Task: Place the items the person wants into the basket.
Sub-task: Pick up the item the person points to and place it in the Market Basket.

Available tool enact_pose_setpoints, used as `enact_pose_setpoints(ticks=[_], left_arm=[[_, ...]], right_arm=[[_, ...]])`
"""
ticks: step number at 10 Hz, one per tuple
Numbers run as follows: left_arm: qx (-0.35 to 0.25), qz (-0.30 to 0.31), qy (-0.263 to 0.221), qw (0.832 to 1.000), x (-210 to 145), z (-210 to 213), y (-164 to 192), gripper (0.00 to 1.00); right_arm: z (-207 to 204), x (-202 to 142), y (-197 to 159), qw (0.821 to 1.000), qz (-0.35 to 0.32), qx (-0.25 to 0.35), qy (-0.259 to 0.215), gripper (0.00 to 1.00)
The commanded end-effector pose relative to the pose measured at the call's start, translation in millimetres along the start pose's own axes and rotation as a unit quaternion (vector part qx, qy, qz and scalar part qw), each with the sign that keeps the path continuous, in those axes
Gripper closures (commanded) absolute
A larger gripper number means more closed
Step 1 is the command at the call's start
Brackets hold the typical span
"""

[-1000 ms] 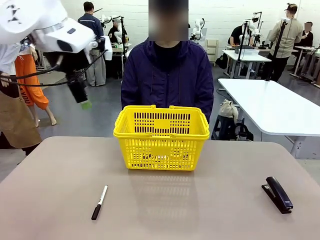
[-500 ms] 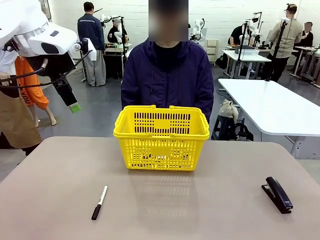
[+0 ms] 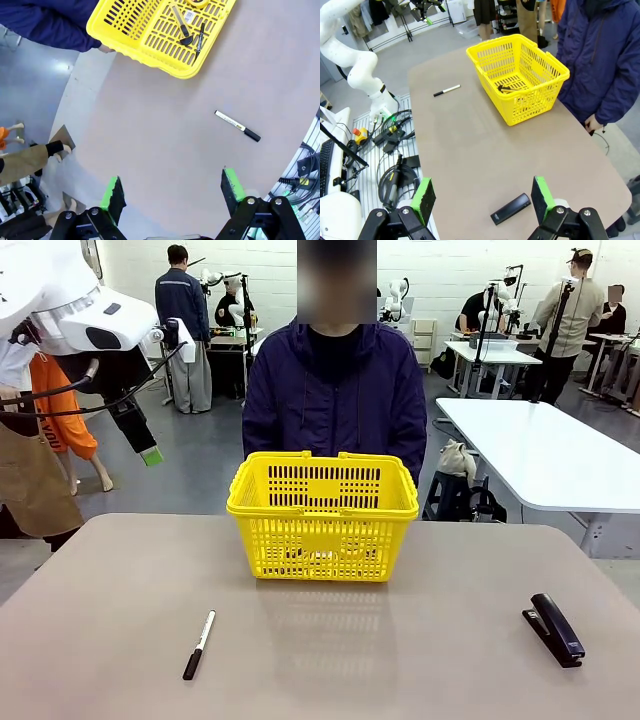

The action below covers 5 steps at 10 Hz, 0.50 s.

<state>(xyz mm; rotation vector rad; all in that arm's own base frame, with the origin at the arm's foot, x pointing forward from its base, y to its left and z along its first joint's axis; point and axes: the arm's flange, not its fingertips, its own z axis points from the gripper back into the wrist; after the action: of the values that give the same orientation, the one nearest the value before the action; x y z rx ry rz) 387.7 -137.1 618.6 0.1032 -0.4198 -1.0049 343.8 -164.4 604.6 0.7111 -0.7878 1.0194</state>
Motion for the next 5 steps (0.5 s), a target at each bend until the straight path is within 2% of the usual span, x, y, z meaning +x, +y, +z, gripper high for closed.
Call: enact_pose_setpoints(ticks=[1, 5], left_arm=[[0.000, -0.003, 0.000, 1.000, -2.3, 0.5, 0.8, 0.00], [0.000, 0.000, 0.000, 1.000, 0.0, 0.0, -0.1, 0.00]], right_arm=[[1.0, -0.5, -0.3, 1.000, 0.006, 0.005, -0.004, 0.00], [1.0, -0.5, -0.3, 1.000, 0.006, 0.005, -0.004, 0.00]])
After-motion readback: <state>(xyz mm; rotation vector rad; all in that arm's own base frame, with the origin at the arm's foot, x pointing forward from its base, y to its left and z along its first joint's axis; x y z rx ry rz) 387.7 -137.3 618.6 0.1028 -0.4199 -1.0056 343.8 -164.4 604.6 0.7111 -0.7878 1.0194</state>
